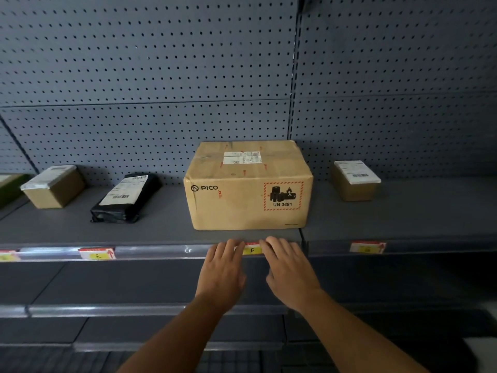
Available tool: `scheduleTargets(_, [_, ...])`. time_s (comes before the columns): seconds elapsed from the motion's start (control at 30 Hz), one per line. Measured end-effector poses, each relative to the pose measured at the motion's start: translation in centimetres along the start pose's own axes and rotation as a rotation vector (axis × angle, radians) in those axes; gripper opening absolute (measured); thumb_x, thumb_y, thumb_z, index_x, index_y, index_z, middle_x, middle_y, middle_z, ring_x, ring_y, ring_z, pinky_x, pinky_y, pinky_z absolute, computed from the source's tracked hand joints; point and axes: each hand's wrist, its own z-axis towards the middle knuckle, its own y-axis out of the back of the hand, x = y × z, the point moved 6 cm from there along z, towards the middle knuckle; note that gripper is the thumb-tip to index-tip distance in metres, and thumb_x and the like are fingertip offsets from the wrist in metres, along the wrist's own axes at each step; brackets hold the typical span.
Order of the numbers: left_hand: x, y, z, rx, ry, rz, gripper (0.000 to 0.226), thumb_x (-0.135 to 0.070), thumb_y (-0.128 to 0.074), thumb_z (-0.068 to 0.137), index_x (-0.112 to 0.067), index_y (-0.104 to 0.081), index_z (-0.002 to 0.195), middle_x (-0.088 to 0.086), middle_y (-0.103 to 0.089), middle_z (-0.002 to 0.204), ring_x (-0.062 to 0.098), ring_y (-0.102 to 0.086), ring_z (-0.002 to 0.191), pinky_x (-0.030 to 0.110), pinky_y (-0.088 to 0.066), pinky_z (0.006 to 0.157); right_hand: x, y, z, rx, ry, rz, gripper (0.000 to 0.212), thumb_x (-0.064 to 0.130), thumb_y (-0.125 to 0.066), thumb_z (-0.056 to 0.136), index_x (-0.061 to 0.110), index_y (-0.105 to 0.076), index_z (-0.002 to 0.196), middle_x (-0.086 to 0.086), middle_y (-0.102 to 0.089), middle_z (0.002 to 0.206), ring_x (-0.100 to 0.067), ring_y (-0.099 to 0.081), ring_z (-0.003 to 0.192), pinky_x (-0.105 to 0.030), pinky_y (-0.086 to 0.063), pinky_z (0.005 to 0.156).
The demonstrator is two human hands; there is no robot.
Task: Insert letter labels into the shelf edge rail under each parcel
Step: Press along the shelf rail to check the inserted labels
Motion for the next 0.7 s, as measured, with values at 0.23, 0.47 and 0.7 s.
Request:
scheduleTargets(0.23, [-0.3, -0.1, 0.2, -0.037, -0.012, 0.004, 0.058, -0.033, -0.060, 0.086, -0.020, -0.044, 0.140, -0.001, -0.048, 0.134, 0.020, -0.048, 0.118, 0.041, -0.038, 0.111, -0.8, -1.5, -0.8, 0.032, 0.013, -0.028, 0.079, 0.027, -0.078, 0.075, 0.013, -0.047, 0.145, -0.007, -0.054, 0.140, -0.025, -0.053, 0.125, -0.041, -0.043, 0.108])
scheduleTargets(0.47, [-0.3, -0.3, -0.1, -0.029, 0.021, 0.003, 0.060, -0.033, -0.065, 0.084, -0.021, -0.046, 0.140, -0.002, -0.051, 0.136, 0.020, -0.049, 0.120, 0.041, -0.037, 0.111, -0.8, -1.3, -0.2, 0.014, 0.061, -0.041, 0.068, 0.024, -0.072, 0.078, 0.012, -0.049, 0.141, -0.006, -0.054, 0.137, -0.024, -0.052, 0.120, -0.040, -0.043, 0.105])
scheduleTargets(0.7, [-0.2, -1.0, -0.5, 0.002, 0.043, 0.041, 0.065, -0.034, -0.065, 0.084, -0.016, -0.044, 0.143, 0.004, -0.048, 0.141, 0.024, -0.048, 0.122, 0.045, -0.038, 0.111, -0.5, -1.5, -0.4, 0.007, 0.078, -0.063, 0.075, 0.022, -0.074, 0.076, 0.011, -0.046, 0.144, -0.007, -0.054, 0.136, -0.025, -0.053, 0.118, -0.041, -0.044, 0.104])
